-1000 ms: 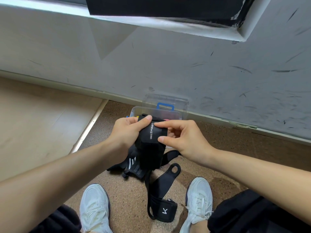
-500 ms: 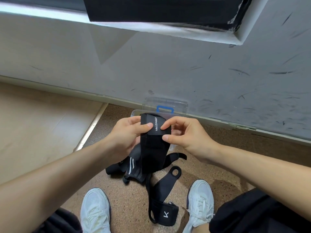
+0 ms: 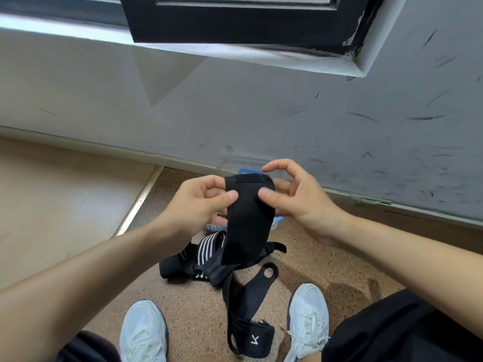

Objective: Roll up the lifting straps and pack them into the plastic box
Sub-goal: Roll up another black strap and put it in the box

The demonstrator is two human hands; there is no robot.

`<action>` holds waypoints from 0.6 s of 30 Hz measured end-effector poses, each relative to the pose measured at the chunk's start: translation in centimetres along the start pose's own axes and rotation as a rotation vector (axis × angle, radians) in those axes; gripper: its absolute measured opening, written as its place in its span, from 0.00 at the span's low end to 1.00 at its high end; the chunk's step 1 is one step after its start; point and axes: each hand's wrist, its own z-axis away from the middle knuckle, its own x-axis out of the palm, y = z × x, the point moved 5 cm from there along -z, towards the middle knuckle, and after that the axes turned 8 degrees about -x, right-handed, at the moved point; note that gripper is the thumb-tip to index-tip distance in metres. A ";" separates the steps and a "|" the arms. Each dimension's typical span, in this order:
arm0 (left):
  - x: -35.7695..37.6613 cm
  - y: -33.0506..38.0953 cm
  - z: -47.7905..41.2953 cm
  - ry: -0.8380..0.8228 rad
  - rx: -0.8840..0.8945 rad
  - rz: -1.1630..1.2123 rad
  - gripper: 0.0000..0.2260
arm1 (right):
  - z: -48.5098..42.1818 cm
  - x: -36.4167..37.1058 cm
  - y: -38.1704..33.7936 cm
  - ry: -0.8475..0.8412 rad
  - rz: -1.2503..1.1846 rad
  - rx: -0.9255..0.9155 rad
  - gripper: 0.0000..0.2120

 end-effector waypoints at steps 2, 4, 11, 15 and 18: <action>-0.9 0.2 -0.3 0.047 -0.027 0.073 0.09 | 0.5 0.8 0.3 -0.128 0.045 -0.004 0.23; -1.3 0.0 -0.5 0.083 -0.066 0.159 0.14 | 0.6 1.4 0.6 -0.206 0.103 -0.003 0.24; 0.0 -0.6 0.8 -0.108 -0.061 -0.126 0.10 | -1.0 -0.3 -0.4 0.134 0.044 -0.049 0.09; -0.1 -0.5 0.9 -0.026 0.008 -0.093 0.09 | -0.5 -0.1 -0.2 0.085 -0.044 0.030 0.10; -1.0 0.4 0.6 0.075 0.034 0.021 0.03 | 0.3 0.9 0.2 -0.130 0.058 0.076 0.23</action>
